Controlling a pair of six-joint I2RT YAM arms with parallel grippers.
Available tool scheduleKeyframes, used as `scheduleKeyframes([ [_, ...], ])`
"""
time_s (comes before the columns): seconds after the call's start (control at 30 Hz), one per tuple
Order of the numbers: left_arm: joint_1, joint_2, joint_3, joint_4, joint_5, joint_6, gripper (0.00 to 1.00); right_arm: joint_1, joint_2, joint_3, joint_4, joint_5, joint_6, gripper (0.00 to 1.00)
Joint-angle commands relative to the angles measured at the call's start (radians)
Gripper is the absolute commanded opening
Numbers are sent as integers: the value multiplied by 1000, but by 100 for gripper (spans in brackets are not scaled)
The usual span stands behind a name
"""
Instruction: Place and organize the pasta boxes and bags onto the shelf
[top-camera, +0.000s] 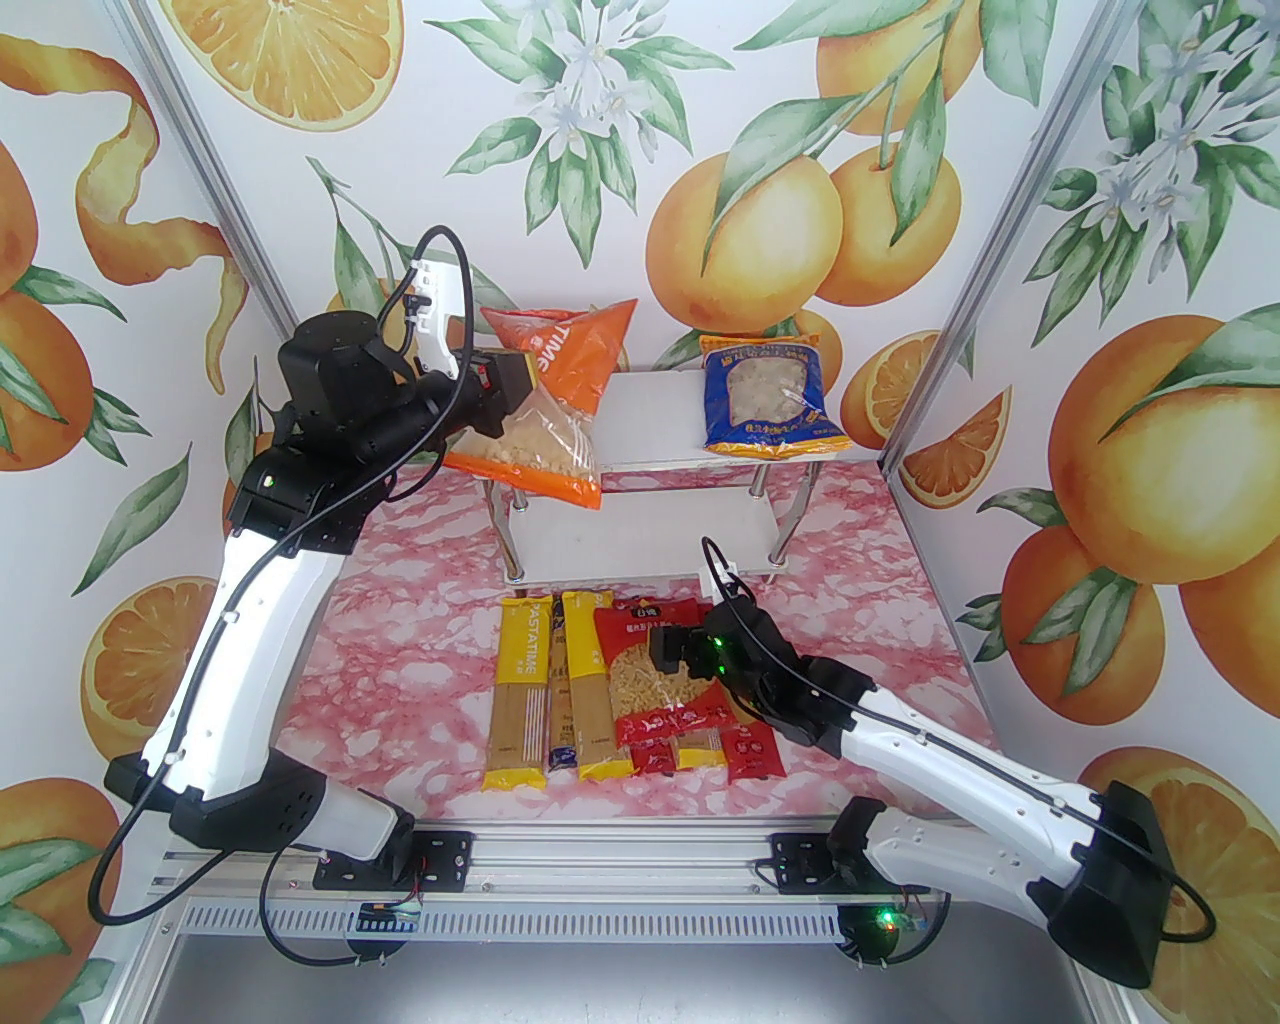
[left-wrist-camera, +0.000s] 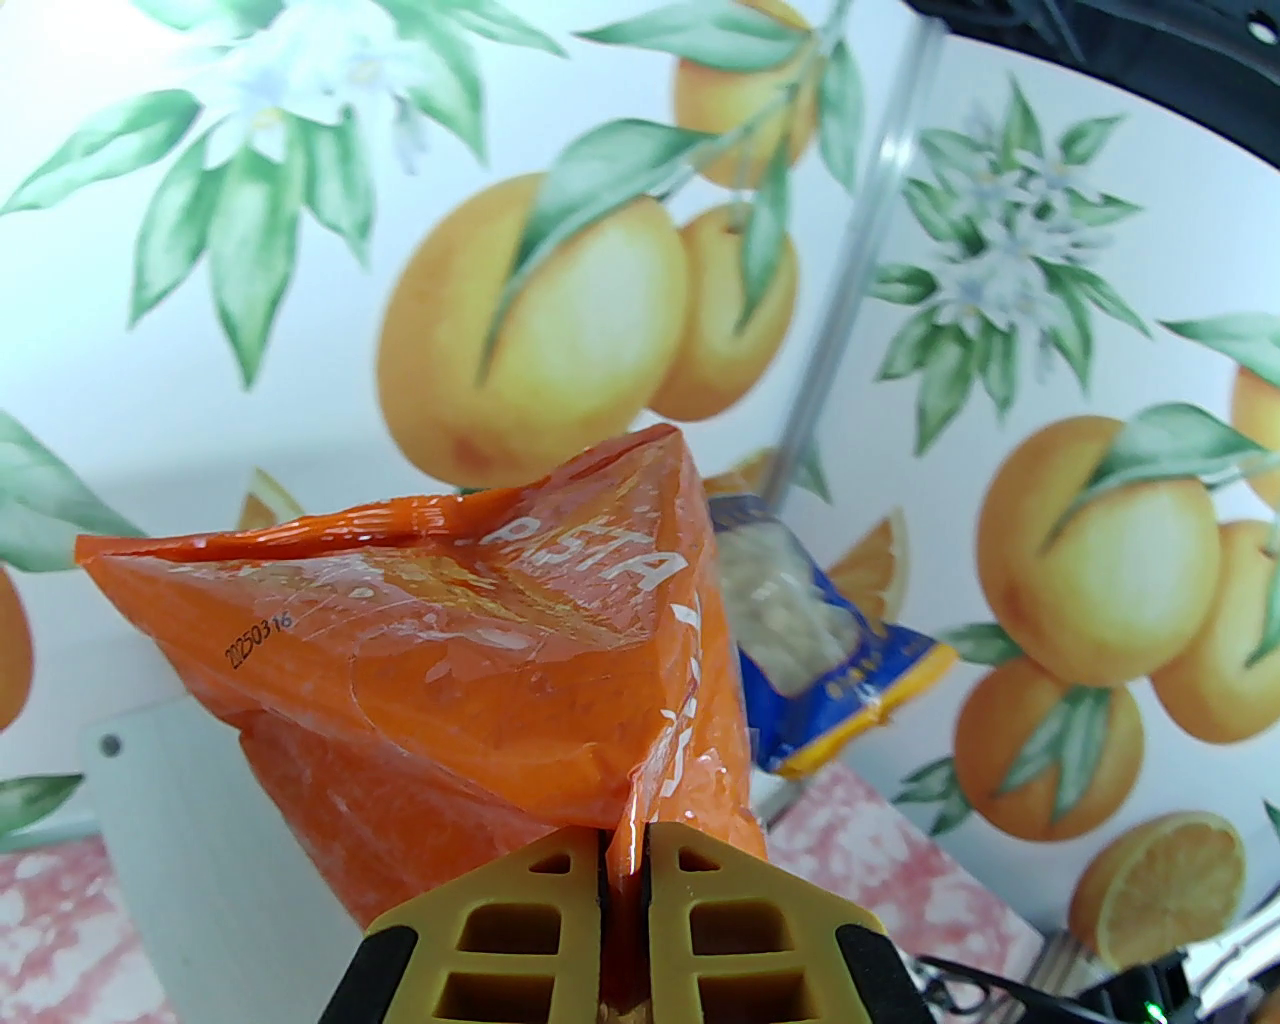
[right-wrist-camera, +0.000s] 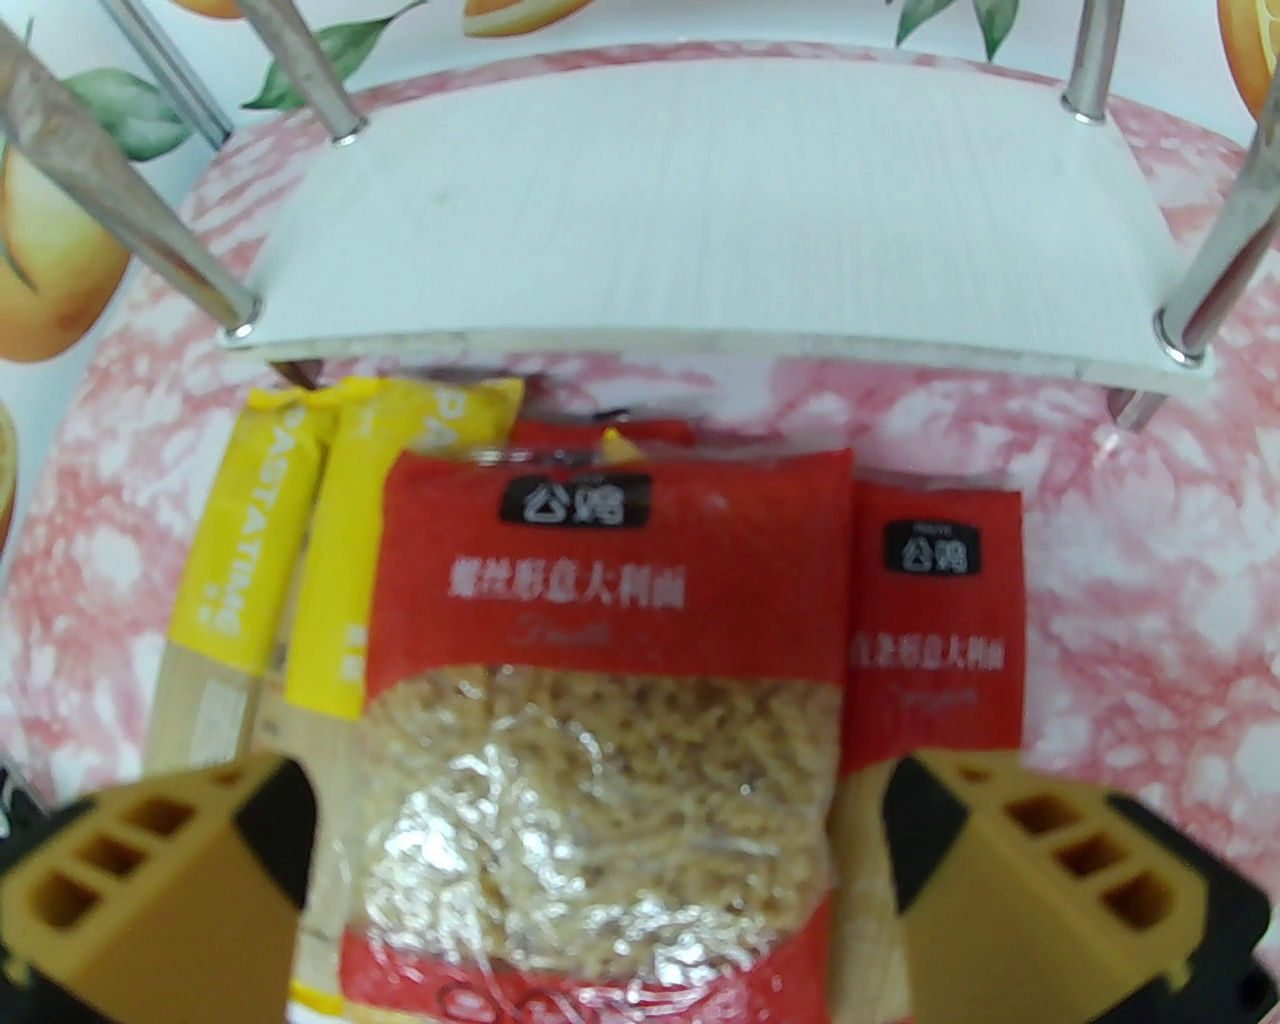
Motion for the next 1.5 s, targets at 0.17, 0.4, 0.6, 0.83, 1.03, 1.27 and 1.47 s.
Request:
scheduleKeyframes([
  [0.17,4,-5,21,229,-126,-10,0,-6,2,57,14,-12,-41,100],
  [0.4,5,11,-24,255,-199,3,0,-6,23,68,18,-21,-49,100],
  [0.6,8,58,-20,265,-201,-3,0,-6,22,72,9,-15,-56,100],
  [0.83,16,108,-22,279,-202,-26,0,-7,18,69,5,-6,-65,100],
  [1.03,17,116,-70,273,-261,-20,0,-8,16,56,0,-3,-64,100],
  [1.27,23,122,-132,266,-266,-16,0,-8,3,41,-6,1,-57,100],
  [1.47,48,165,-145,231,-218,-25,0,-8,-7,33,-11,4,-51,100],
])
